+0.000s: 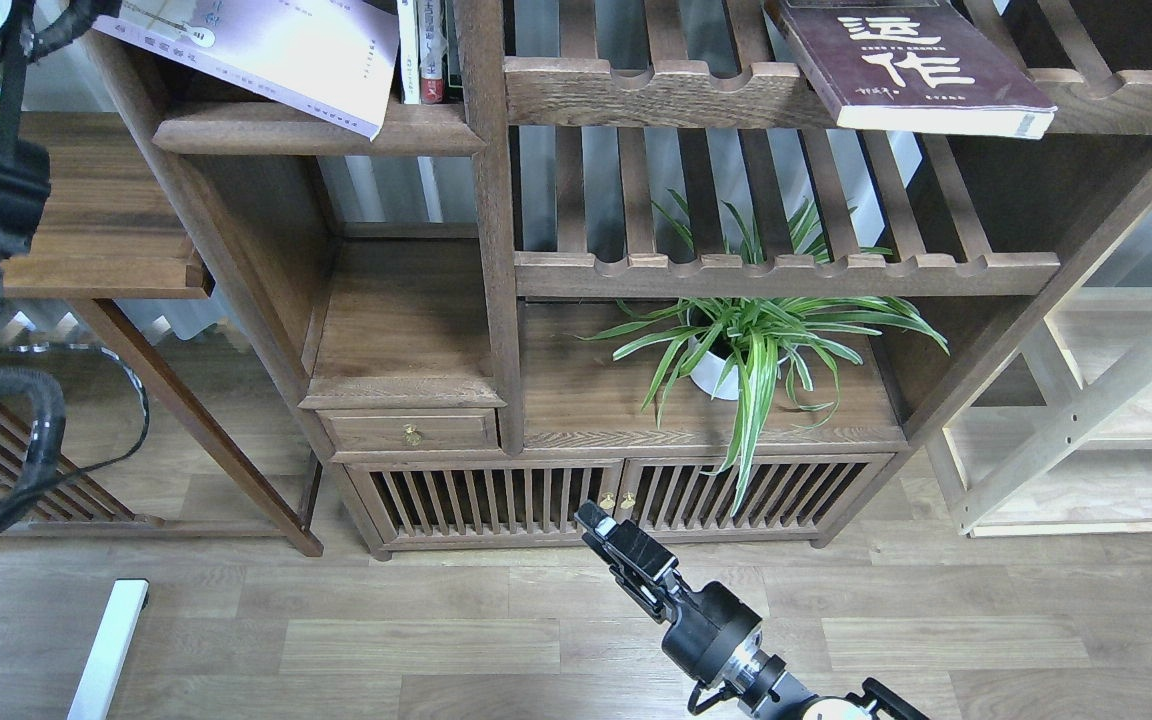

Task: Organize books on shelf
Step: 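Withdraw the left gripper down from the upper shelf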

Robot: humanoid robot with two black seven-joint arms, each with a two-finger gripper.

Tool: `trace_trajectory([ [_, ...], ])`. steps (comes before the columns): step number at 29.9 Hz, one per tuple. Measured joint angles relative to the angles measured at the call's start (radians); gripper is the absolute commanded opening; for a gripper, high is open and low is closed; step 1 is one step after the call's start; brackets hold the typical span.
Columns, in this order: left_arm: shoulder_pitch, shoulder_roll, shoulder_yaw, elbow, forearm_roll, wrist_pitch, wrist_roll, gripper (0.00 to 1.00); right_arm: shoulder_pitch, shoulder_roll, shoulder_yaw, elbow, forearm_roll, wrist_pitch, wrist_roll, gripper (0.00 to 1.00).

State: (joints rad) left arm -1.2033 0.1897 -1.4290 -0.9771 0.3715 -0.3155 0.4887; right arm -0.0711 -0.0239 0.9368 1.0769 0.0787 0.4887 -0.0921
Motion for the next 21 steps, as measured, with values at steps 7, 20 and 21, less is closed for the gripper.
trace_trajectory([
  [7,0.019,0.006,-0.005,-0.004,-0.133,-0.151,0.000,0.96,0.000,-0.002,-0.002,0.000,0.000,0.000,0.000,0.60],
  [20,0.075,0.018,0.000,-0.018,-0.337,-0.173,-0.008,0.94,-0.003,-0.008,0.005,-0.002,-0.002,0.000,0.000,0.60],
  [21,0.084,0.012,0.001,-0.018,-0.345,-0.173,-0.031,0.93,-0.003,-0.009,0.005,-0.002,-0.002,0.000,0.000,0.60],
])
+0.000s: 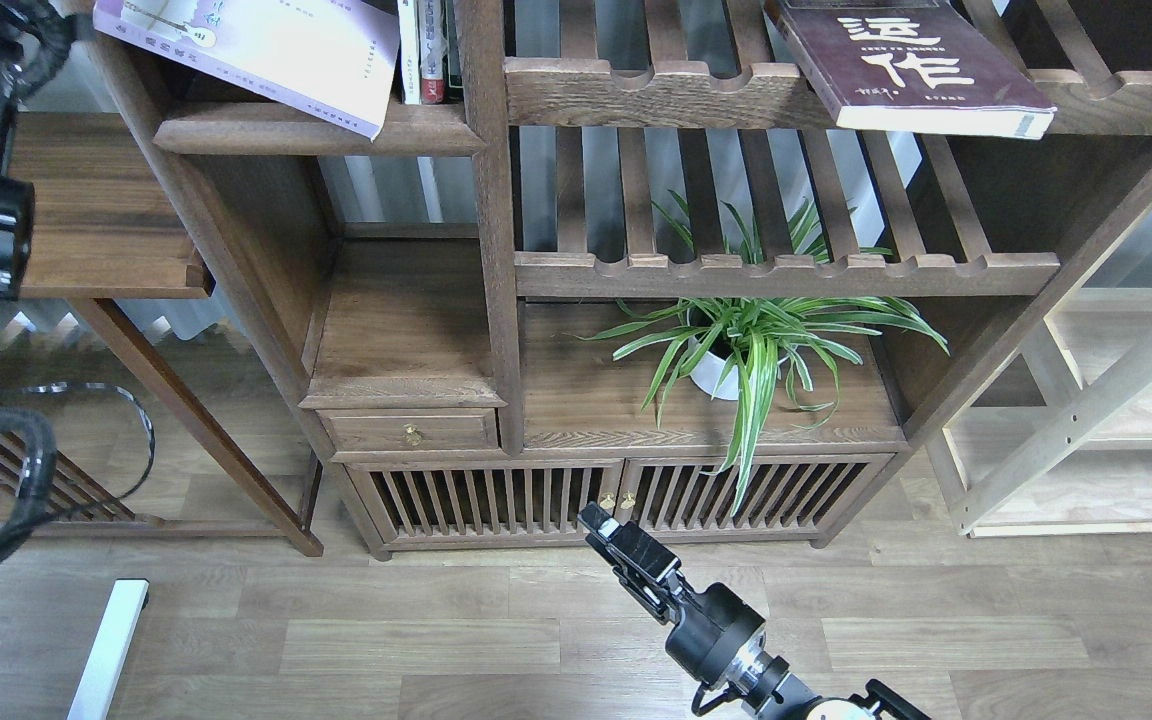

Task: Organize books on shelf
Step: 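Withdraw the left gripper down from the upper shelf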

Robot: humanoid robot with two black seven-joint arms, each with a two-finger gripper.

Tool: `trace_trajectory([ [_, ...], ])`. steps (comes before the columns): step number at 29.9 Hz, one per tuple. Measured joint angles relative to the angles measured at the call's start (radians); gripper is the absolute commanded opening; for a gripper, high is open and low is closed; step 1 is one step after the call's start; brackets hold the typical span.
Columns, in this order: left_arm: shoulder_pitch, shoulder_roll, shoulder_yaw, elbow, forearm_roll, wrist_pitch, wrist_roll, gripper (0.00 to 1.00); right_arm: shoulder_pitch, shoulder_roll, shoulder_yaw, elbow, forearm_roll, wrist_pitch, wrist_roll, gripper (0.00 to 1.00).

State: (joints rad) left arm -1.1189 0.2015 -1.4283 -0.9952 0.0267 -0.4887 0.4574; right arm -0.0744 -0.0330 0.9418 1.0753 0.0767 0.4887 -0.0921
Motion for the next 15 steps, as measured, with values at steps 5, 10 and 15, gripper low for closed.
trace_trajectory([
  [5,0.051,-0.052,0.001,0.000,-0.008,0.000,-0.139,0.92,0.000,0.001,0.000,0.000,0.000,0.000,0.000,0.60],
  [10,0.115,-0.119,-0.041,-0.008,-0.007,0.000,-0.189,0.89,0.001,0.002,0.000,0.000,0.000,0.000,0.000,0.60],
  [15,0.199,-0.195,-0.126,-0.039,-0.007,0.000,-0.193,0.83,0.001,0.002,0.000,0.000,0.000,0.000,0.000,0.60],
])
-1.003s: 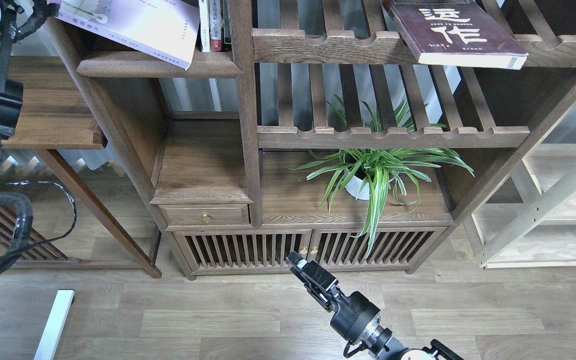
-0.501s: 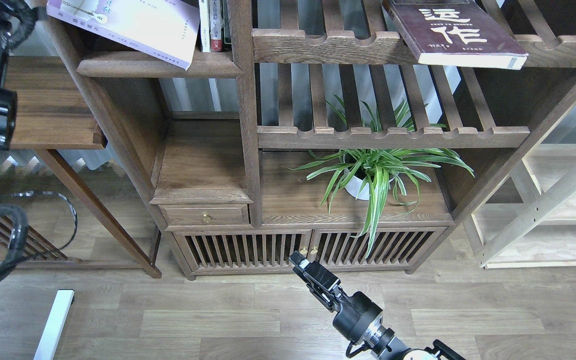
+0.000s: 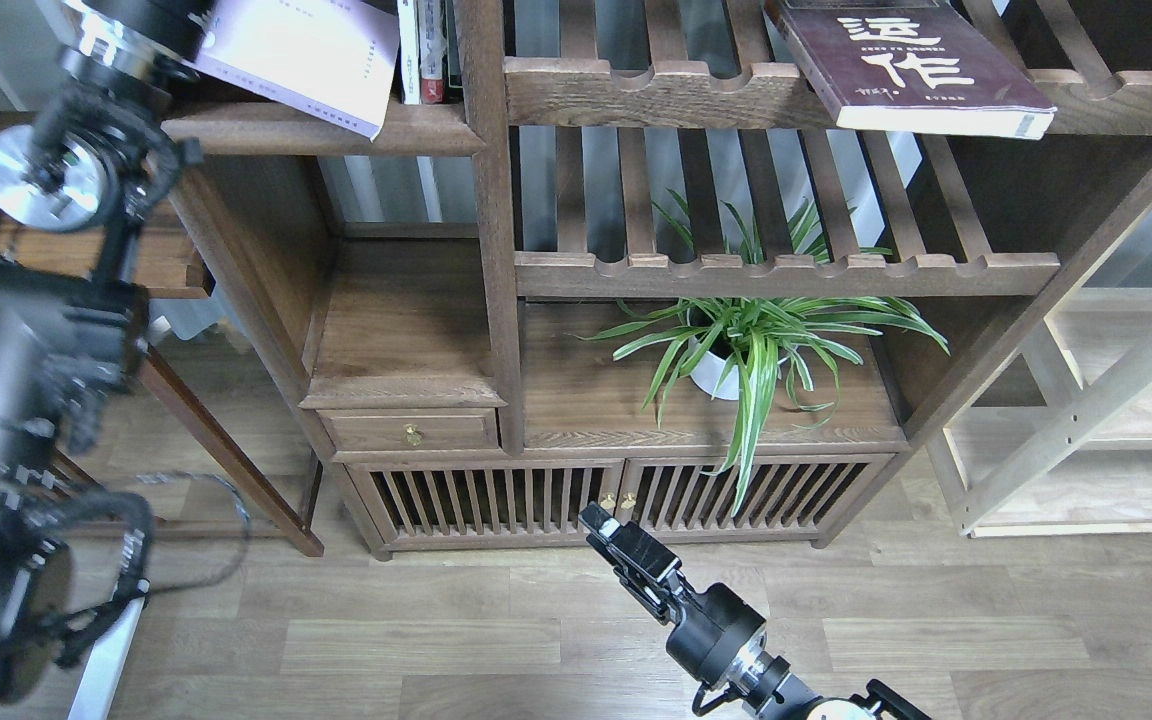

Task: Organize books on shelf
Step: 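Withdraw the left gripper down from the upper shelf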

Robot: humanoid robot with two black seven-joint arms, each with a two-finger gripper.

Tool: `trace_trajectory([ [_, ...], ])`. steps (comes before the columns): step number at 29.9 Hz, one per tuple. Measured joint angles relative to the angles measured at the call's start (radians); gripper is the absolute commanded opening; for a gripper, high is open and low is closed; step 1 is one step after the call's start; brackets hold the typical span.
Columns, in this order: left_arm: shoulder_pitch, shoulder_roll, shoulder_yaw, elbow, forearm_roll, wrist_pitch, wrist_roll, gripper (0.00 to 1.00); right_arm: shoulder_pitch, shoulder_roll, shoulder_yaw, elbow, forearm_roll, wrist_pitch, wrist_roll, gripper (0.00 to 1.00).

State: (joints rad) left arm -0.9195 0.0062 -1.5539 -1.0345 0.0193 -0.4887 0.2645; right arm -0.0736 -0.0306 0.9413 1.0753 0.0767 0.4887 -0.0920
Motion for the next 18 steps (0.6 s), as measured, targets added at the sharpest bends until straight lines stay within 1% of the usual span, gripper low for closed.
trace_trajectory([
  [3,0.036,-0.005,-0.021,-0.007,-0.001,0.000,-0.006,0.86,0.000,0.001,0.000,0.000,0.000,0.000,0.000,0.60],
  [5,0.066,-0.006,-0.013,-0.009,-0.011,0.000,-0.021,0.89,0.000,0.002,0.000,0.000,0.000,0.000,0.000,0.60],
  [7,0.113,-0.006,0.017,-0.011,-0.025,0.000,-0.033,0.95,0.000,0.003,0.000,0.000,0.000,0.000,0.000,0.60],
  [9,0.160,-0.006,0.064,-0.021,-0.042,0.000,-0.040,0.96,0.000,0.004,0.000,0.000,0.000,0.000,0.000,0.60],
  [12,0.233,-0.007,0.120,-0.051,-0.071,0.000,-0.043,0.96,0.000,0.003,0.002,0.000,0.000,0.000,0.000,0.60],
  [15,0.278,-0.006,0.135,-0.078,-0.088,0.000,-0.043,0.96,0.000,0.003,0.002,0.000,0.000,0.000,0.000,0.60],
  [18,0.309,-0.006,0.139,-0.096,-0.129,0.000,-0.044,0.93,-0.001,0.003,0.002,0.000,0.000,0.000,0.000,0.60],
])
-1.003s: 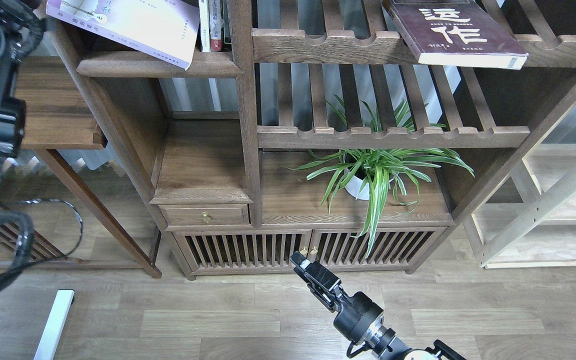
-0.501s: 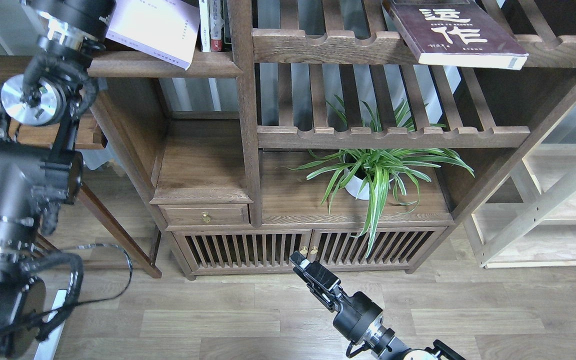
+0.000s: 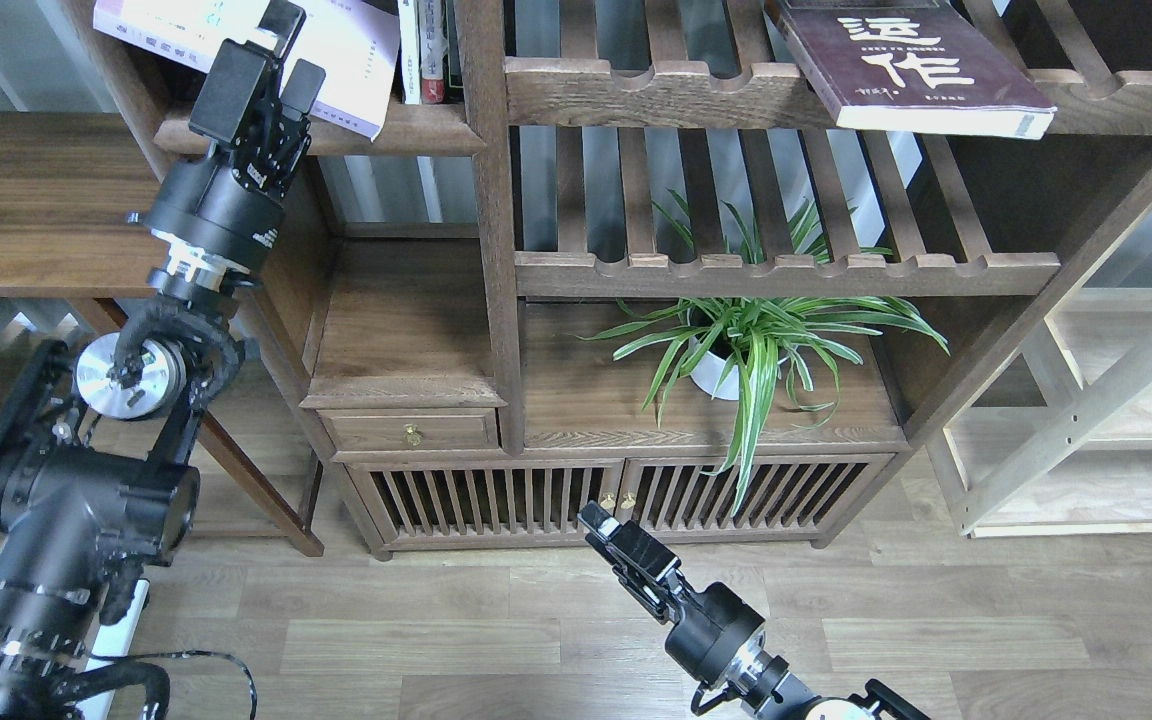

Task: Organize books on shelf
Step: 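Withdraw the left gripper down from the upper shelf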

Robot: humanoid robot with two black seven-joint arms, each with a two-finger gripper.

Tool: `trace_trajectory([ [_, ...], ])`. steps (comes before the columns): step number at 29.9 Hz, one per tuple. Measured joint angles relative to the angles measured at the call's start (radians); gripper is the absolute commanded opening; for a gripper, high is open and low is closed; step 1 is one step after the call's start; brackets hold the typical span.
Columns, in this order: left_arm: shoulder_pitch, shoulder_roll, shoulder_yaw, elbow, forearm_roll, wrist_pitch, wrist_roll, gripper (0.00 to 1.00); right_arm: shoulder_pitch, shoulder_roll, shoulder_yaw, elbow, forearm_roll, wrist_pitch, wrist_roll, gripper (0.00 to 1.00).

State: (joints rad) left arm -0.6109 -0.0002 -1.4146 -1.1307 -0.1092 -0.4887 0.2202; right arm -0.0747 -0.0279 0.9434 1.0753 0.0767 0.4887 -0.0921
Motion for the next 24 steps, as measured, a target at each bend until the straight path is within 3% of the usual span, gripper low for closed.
trace_trajectory([
  [7,0.074,0.000,0.059,-0.058,-0.047,0.000,0.020,0.94,0.001,0.000,0.000,0.000,0.000,0.000,0.000,0.60],
  [13,0.101,0.061,0.176,-0.067,-0.048,0.000,0.070,0.93,0.001,0.000,0.000,0.000,0.000,0.000,0.000,0.60],
  [24,0.108,0.097,0.267,-0.067,-0.024,0.000,0.075,0.94,0.001,0.000,0.001,0.000,0.000,0.000,0.000,0.60],
])
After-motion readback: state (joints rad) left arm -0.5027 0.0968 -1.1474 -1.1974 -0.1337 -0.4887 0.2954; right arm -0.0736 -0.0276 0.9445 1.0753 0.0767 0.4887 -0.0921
